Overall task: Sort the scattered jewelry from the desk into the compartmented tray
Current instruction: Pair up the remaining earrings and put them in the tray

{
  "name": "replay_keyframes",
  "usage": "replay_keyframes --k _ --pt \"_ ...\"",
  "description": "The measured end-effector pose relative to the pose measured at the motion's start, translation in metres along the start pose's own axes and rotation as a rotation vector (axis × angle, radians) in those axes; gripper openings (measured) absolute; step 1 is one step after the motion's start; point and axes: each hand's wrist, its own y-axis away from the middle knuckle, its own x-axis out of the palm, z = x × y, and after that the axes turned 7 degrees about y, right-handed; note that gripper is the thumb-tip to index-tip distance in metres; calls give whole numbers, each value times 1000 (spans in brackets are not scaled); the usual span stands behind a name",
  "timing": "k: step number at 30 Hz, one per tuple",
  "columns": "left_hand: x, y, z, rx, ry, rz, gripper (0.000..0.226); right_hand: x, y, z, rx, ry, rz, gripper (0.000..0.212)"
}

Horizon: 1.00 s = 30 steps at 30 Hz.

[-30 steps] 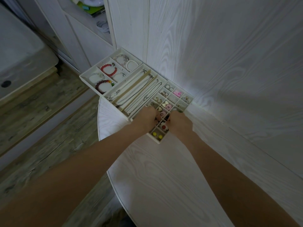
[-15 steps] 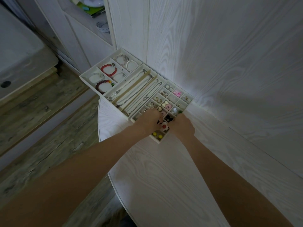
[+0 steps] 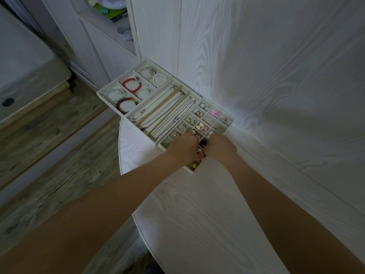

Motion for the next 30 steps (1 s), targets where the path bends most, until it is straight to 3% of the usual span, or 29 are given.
replay_keyframes --k 8,15,24,30 --pt "0 -2 5 -18 3 34 21 7 1 -2 -58 88 -114 15" --pt "0 -7 16 46 -41 -12 23 18 12 -14 -258 98 -238 18" --pt "-7 -13 6 136 -107 15 22 27 9 -15 -231 130 -310 20" --pt "-4 -14 5 107 -122 -5 23 27 5 -12 -222 120 -306 21"
